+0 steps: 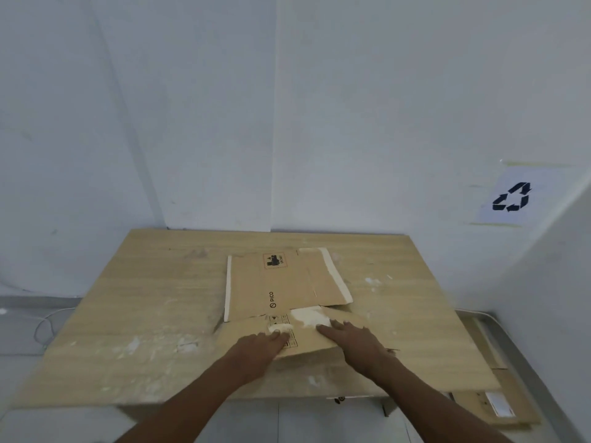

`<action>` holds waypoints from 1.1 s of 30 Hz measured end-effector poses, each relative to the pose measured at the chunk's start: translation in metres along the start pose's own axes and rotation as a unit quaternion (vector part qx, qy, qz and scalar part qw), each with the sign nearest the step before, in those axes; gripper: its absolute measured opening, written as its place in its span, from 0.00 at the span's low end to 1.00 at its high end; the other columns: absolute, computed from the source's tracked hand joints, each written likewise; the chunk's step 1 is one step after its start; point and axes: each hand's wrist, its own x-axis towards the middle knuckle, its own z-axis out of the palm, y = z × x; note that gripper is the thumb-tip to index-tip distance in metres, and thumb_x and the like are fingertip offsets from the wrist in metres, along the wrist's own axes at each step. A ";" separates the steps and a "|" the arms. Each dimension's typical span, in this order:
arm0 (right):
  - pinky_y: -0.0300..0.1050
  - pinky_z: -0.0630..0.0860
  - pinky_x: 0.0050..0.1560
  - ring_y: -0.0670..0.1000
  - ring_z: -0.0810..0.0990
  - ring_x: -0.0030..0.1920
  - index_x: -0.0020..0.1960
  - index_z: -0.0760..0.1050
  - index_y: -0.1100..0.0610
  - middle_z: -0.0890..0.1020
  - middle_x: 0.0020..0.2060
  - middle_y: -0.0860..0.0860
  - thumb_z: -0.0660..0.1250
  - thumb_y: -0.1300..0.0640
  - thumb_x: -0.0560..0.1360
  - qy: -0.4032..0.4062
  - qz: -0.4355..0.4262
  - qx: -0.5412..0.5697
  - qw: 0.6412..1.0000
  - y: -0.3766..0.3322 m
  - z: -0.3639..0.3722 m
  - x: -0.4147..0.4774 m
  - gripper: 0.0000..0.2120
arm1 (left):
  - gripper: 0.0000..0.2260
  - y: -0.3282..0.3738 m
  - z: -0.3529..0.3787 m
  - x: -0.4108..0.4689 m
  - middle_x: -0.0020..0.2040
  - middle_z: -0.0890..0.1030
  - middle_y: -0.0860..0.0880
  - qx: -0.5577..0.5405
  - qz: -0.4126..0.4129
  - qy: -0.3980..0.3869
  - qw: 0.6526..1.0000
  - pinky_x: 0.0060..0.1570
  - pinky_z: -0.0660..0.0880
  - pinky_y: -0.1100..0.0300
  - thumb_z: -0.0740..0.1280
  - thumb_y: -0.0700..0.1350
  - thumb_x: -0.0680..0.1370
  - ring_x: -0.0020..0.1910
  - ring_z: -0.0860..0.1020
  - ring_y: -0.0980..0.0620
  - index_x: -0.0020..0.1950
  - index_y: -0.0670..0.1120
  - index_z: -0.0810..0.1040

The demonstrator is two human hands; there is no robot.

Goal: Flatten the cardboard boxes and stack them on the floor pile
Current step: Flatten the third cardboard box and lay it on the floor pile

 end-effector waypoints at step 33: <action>0.53 0.73 0.61 0.57 0.74 0.65 0.76 0.58 0.45 0.71 0.71 0.54 0.59 0.68 0.76 0.059 0.058 -0.028 0.996 0.523 0.027 -0.205 0.33 | 0.24 0.433 -0.092 0.322 0.59 0.78 0.38 -0.034 0.109 0.024 0.993 0.49 0.73 0.49 0.54 0.36 0.81 0.51 0.79 0.38 0.77 0.48 0.61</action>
